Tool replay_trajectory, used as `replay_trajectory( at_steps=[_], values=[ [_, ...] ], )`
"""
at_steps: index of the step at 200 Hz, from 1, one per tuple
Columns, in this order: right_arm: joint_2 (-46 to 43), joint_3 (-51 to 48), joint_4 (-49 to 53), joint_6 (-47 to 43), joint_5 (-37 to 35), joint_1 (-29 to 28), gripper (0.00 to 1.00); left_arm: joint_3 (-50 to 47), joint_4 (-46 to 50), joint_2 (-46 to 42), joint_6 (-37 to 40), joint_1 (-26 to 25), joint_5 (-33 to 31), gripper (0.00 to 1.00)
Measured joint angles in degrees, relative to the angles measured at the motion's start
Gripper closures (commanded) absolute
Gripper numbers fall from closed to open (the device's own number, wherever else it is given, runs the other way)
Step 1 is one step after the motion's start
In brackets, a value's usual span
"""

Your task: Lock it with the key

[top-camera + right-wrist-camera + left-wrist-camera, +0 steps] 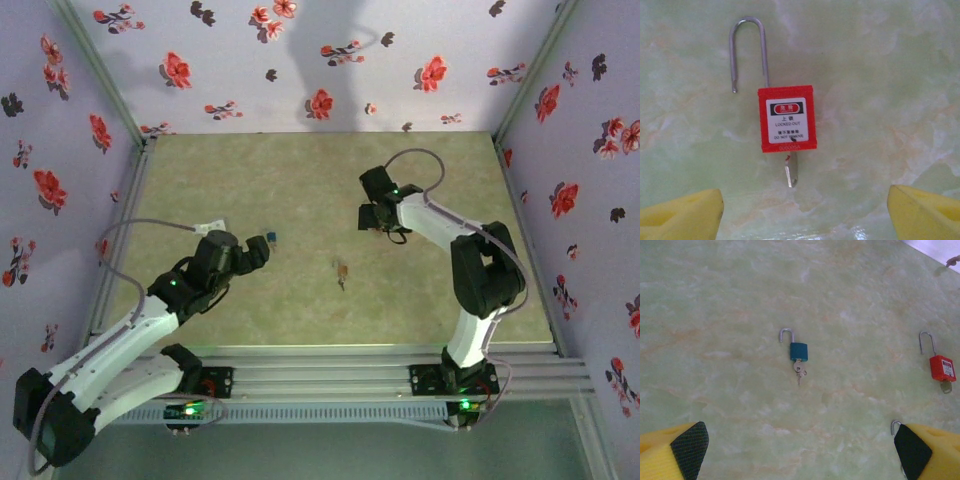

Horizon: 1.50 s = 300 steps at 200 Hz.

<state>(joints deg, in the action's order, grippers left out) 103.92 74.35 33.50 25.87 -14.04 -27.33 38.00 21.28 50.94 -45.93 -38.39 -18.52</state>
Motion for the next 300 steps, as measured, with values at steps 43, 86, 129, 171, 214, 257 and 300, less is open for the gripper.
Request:
replay_trajectory(
  at_steps=[43, 86, 129, 171, 214, 257, 300],
  values=[
    [4.07, 2.47, 0.09, -0.46, 1.01, 0.26, 0.20, 0.11, 0.28, 0.17, -0.98, -0.22, -0.83, 0.00],
    [6.82, 4.81, 0.79, -0.87, 2.78, 1.70, 0.23, 0.55, 0.92, 0.17, -1.86, -0.26, -1.09, 0.00],
    [7.98, 6.19, 0.94, -1.29, 4.04, 2.95, 0.28, 1.07, 1.14, 0.17, -2.27, -0.35, -2.08, 0.00],
    [10.60, 7.06, 0.94, -1.49, 5.05, 3.37, 0.31, 1.07, 1.75, 0.17, -3.10, -0.35, -2.78, 0.00],
    [11.21, 7.41, 0.96, -1.86, 5.38, 3.63, 0.36, 1.07, 2.16, 0.17, -3.32, -0.35, -3.61, 0.00],
    [12.13, 8.04, 0.87, -1.90, 5.53, 3.85, 0.40, 1.07, 2.93, 0.17, -3.54, -0.35, -4.04, 0.00],
    [13.35, 8.07, 0.85, -1.92, 5.77, 4.15, 0.44, 1.09, 3.30, 0.24, -3.69, -0.35, -4.63, 0.00]
  ],
)
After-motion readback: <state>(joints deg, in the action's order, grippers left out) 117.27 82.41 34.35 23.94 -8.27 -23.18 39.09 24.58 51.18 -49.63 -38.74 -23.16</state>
